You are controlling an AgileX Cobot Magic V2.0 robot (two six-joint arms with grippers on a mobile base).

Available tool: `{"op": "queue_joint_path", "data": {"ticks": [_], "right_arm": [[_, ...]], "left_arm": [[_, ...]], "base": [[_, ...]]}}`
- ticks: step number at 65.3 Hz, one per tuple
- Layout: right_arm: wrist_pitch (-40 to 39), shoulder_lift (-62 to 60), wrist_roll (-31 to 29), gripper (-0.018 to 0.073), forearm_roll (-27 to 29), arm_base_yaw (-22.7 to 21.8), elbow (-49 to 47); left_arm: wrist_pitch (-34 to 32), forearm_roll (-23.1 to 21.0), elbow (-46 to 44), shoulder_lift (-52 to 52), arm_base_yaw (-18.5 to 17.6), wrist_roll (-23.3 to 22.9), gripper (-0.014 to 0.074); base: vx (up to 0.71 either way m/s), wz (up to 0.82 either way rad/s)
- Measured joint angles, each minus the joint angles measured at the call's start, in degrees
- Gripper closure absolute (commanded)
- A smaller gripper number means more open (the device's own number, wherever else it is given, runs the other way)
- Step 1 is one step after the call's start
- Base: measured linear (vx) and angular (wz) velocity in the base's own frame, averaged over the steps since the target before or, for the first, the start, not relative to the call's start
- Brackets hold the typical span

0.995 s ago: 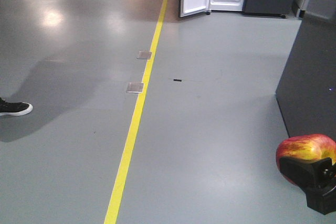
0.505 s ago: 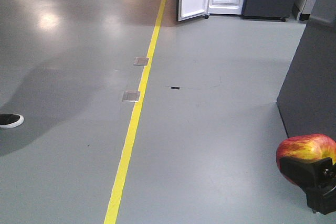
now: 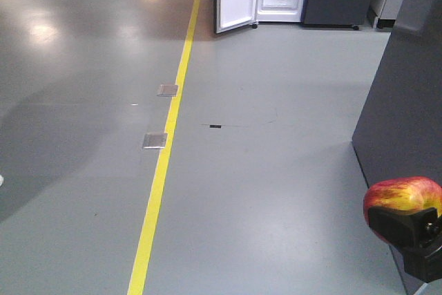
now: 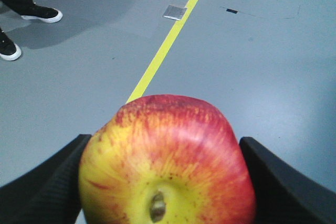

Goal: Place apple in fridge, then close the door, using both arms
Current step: 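Drive toward the open white refrigerator carrying the apple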

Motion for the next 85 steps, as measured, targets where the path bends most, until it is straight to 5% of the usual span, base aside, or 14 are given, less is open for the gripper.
{"op": "queue_joint_path", "data": {"ticks": [85], "right_arm": [[0.2,0.0,0.0,0.0397,0.0,0.0,0.0]], "left_arm": [[0.0,0.0,0.0,0.0,0.0,0.0,0.0602]], "base": [[0.30,-0.05]]}}
